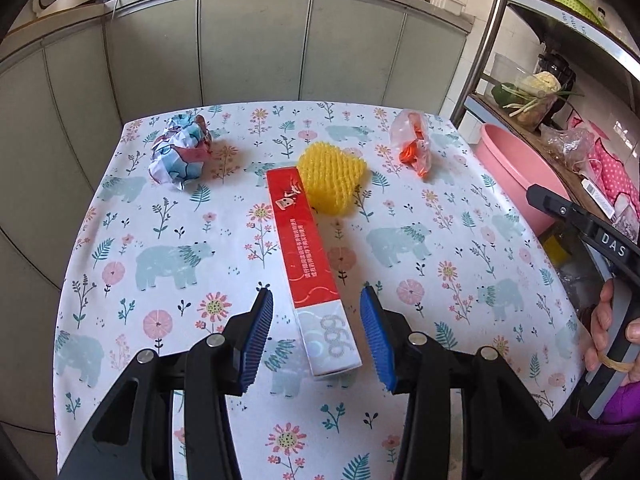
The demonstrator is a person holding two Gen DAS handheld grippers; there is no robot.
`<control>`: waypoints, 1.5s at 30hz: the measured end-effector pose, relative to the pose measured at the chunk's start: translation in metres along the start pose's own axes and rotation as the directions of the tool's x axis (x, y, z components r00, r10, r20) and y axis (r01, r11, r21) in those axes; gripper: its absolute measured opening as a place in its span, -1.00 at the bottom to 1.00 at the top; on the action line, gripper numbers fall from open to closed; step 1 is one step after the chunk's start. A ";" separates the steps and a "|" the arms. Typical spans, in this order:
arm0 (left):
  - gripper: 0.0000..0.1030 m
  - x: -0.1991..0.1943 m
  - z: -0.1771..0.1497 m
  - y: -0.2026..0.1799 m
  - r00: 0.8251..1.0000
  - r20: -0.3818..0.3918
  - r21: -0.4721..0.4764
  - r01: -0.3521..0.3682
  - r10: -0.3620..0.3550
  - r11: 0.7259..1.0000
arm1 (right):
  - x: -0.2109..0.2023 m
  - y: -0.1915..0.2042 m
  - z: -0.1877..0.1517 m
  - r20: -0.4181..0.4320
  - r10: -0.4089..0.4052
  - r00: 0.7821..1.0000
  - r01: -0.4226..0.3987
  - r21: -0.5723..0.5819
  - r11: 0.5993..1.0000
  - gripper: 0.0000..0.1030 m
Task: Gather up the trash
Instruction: 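Grasp the red-and-white box with the left gripper while the right gripper grasps the clear bag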
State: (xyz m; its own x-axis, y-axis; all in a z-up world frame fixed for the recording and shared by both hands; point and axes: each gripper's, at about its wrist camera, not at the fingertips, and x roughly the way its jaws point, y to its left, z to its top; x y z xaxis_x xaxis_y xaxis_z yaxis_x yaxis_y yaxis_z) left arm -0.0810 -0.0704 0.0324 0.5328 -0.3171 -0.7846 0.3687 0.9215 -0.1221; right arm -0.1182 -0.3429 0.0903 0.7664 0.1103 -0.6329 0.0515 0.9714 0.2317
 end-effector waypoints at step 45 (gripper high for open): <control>-0.58 -0.011 0.006 0.060 0.992 0.116 -0.041 -0.050 0.055 0.998 | 0.112 0.024 0.060 -0.026 -0.024 0.999 0.021 -0.105 0.994 -0.92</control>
State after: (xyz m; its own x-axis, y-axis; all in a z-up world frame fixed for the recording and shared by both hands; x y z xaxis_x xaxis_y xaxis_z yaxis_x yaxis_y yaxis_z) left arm -0.0607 -0.0125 0.0374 0.6371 -0.2903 -0.7141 0.3099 0.9447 -0.1076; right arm 0.0075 -0.3199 0.0691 0.7478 0.0927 -0.6575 -0.0003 0.9903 0.1392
